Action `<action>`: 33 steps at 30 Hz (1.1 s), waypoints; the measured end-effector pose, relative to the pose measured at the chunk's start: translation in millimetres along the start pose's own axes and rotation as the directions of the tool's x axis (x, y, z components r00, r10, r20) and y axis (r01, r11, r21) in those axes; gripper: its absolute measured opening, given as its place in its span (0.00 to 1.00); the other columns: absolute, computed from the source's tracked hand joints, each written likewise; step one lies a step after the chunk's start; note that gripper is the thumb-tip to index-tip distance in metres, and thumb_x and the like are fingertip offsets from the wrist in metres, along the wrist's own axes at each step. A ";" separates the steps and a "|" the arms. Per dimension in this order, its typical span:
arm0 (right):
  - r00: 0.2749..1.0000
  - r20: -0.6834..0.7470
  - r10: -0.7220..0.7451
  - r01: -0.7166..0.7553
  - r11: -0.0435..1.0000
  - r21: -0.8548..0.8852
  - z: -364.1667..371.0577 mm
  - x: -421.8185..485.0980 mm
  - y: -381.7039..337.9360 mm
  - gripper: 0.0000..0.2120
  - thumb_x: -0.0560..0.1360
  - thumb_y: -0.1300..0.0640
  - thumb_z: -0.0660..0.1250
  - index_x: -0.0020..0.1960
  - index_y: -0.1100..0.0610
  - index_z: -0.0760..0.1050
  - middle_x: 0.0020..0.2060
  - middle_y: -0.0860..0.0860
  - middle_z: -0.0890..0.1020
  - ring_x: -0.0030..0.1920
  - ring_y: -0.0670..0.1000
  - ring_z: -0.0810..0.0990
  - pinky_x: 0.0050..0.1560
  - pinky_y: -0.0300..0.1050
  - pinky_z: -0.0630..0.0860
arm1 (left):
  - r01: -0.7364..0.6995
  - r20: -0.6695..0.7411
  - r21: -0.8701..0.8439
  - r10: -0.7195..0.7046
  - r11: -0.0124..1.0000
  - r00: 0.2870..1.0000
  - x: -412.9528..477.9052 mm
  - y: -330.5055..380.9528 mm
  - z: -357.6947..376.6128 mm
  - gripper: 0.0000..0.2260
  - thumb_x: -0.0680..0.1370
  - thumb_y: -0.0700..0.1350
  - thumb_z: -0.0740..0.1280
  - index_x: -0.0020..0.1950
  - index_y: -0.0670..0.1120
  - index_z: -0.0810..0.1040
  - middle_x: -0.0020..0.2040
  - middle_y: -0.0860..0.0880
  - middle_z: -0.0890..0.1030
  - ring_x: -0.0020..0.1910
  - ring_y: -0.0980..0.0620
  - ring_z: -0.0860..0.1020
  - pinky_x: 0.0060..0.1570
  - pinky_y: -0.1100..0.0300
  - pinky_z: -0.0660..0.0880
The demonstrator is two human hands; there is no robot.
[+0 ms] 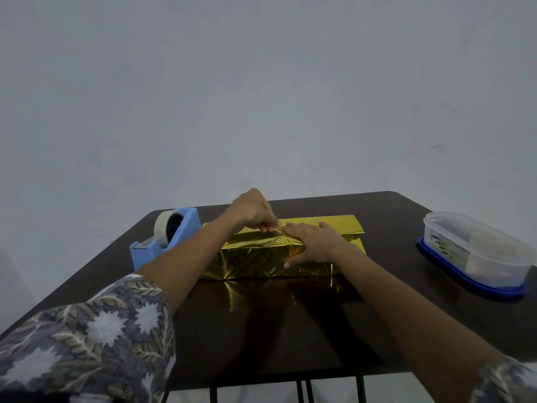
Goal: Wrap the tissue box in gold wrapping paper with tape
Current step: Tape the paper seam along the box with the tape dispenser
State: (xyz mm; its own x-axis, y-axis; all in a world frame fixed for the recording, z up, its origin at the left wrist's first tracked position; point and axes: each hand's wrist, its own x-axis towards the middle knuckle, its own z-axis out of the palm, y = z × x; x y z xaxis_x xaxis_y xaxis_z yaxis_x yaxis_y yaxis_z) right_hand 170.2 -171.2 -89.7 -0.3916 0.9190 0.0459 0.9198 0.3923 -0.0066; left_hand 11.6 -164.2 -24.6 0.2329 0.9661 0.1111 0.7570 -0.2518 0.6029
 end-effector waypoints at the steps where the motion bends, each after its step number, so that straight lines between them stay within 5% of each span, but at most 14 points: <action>1: 1.000 0.000 0.005 -0.005 1.000 0.006 -0.2 -0.2 0.0 0.43 0.71 0.35 0.64 0.77 0.48 0.47 0.77 0.49 0.54 0.76 0.52 0.53 0.73 0.58 0.48 | -0.031 -0.008 0.010 0.031 0.999 0.999 -0.7 0.7 1.1 0.06 0.72 0.41 0.73 0.44 0.38 0.83 0.36 0.46 0.81 0.34 0.53 0.79 0.40 0.62 0.76; 14: 1.000 -0.028 0.000 0.002 0.997 0.078 0.8 1.7 2.1 0.43 0.69 0.36 0.67 0.76 0.50 0.52 0.75 0.50 0.61 0.74 0.53 0.59 0.73 0.57 0.49 | -0.199 -0.095 0.247 0.228 0.948 0.969 -16.6 4.9 9.1 0.04 0.71 0.46 0.74 0.39 0.46 0.84 0.34 0.51 0.82 0.34 0.57 0.81 0.39 0.61 0.79; 20: 1.000 -0.011 -0.004 0.005 0.998 0.060 2.2 4.1 5.2 0.43 0.69 0.35 0.66 0.77 0.47 0.49 0.76 0.47 0.55 0.76 0.51 0.54 0.73 0.57 0.47 | -0.314 -0.101 -0.070 0.306 0.947 0.946 -43.2 34.7 -40.2 0.04 0.71 0.43 0.74 0.39 0.42 0.84 0.30 0.51 0.82 0.31 0.58 0.79 0.36 0.65 0.76; 26: 0.999 -0.046 -0.020 0.025 0.995 0.101 1.5 -1.0 4.2 0.50 0.68 0.36 0.69 0.77 0.47 0.41 0.76 0.50 0.54 0.76 0.53 0.53 0.73 0.58 0.48 | -0.107 -0.075 -0.314 0.088 0.943 0.993 -48.9 8.3 -62.6 0.10 0.70 0.48 0.75 0.43 0.42 0.83 0.34 0.50 0.83 0.32 0.57 0.80 0.37 0.63 0.78; 29: 0.994 -0.102 -0.041 0.055 0.989 0.138 -0.9 -5.7 6.0 0.51 0.67 0.35 0.68 0.77 0.47 0.41 0.77 0.49 0.51 0.77 0.50 0.47 0.74 0.59 0.43 | -0.006 -0.080 -0.505 -0.040 0.863 0.996 -44.3 -17.5 -46.4 0.12 0.70 0.49 0.75 0.46 0.42 0.82 0.37 0.49 0.83 0.36 0.56 0.81 0.39 0.63 0.79; 33: 0.976 -0.213 -0.042 0.065 0.993 0.101 -8.5 -13.3 0.4 0.40 0.70 0.34 0.62 0.76 0.48 0.54 0.76 0.47 0.57 0.76 0.45 0.50 0.74 0.54 0.40 | -0.051 -0.174 -0.712 -0.106 0.701 0.979 -34.9 -39.9 -16.1 0.13 0.72 0.44 0.73 0.55 0.44 0.79 0.47 0.48 0.83 0.48 0.51 0.81 0.50 0.56 0.79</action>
State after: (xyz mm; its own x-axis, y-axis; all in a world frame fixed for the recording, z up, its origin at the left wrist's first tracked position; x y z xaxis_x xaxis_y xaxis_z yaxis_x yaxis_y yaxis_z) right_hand 176.0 -183.7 -81.9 -0.4160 0.8722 0.2574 0.8853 0.4531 -0.1048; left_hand -36.5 -187.0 -39.8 0.0409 0.9824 0.1824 0.0844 -0.1853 0.9791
